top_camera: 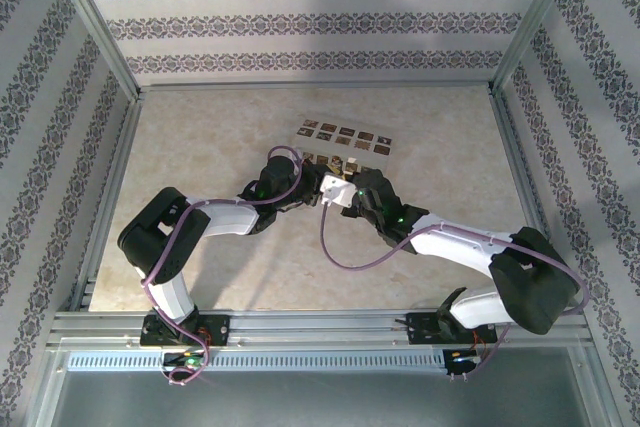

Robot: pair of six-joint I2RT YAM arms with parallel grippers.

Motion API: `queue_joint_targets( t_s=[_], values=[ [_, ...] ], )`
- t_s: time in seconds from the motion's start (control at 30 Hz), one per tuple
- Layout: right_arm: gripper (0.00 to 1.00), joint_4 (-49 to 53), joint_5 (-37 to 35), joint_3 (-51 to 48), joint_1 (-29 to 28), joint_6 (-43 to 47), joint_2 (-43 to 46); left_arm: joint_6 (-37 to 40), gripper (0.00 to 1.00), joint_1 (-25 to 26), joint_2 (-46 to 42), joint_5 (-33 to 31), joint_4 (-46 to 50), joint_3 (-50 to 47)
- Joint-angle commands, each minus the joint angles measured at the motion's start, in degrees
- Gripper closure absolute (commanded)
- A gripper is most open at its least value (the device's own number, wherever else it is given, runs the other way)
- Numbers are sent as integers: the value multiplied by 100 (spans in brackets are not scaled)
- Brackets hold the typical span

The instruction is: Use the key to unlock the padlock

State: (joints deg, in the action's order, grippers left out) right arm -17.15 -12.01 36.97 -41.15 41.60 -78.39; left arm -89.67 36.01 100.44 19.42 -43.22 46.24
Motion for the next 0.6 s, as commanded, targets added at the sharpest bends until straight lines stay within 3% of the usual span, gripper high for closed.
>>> queue_joint_targets(
  t_s=[0.0,0.57],
  values=[
    [100,-494,-252,60,-25,-969,-2,-68,100,84,-82,139,-543,-71],
    [100,-1178,15,-188,-85,-4121,-86,-25,100,91,86,132,-609,-91]
  ],
)
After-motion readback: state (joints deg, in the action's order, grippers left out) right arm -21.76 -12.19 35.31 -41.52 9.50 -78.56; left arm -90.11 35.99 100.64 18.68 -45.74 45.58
